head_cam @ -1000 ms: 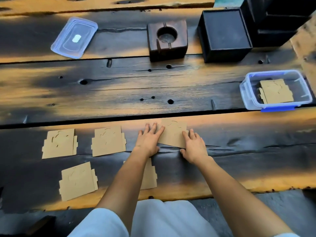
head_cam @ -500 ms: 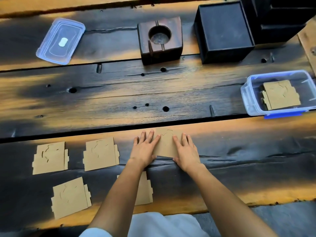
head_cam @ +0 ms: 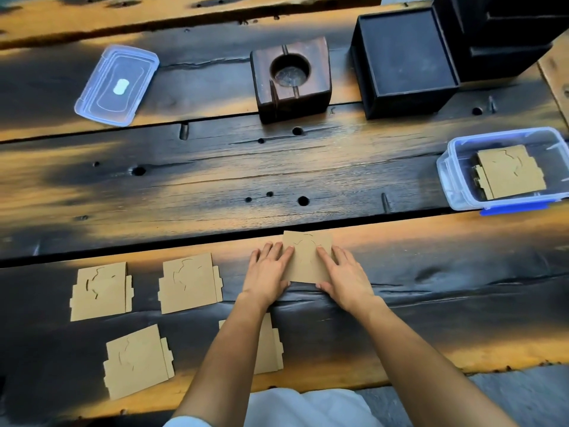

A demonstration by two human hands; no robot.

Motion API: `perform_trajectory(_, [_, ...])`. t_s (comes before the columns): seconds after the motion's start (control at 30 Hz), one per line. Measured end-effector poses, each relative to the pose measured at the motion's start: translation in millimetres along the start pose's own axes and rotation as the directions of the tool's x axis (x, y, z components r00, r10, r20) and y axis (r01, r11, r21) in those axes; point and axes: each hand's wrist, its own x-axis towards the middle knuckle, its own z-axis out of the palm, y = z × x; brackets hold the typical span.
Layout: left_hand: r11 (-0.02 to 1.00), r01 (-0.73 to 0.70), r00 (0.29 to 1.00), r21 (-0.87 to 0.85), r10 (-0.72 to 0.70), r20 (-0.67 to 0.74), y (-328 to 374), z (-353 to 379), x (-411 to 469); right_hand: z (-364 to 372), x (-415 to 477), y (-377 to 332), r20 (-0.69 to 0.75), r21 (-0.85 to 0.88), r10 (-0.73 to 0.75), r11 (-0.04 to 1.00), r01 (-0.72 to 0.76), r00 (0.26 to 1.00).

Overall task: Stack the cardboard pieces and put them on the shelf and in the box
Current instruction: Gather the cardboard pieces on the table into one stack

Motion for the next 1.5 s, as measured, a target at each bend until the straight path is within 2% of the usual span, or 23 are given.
perform_trajectory(0.3, [0.998, 0.001, 1.0, -0.067, -0.001, 0.001, -18, -2, -10, -12, -8, -13, -0.014, -0.002, -0.051, 0.999, 0.051, 0.999])
perform_trajectory(0.73, [0.998, 0.002, 0.991, -0.063, -0.01, -0.13, -41, -25, -56, -23, -28, -48, -0.068, -0.07, -0.114, 0.992, 0.11, 0.991])
perform_trajectory(0.93, [0.997, 0.046, 0.986, -0.062, -0.055, -0.157, -57, -20, -92, -16, -40, -78, -0.071, -0.114, -0.157, 0.982, 0.148, 0.985])
perform_trajectory(1.5, [0.993, 0.091, 0.991, -0.074, -0.098, -0.096, -94, 30, -170, 42, -79, -128, -0.011, -0.16, -0.198, 0.968, 0.194, 0.98])
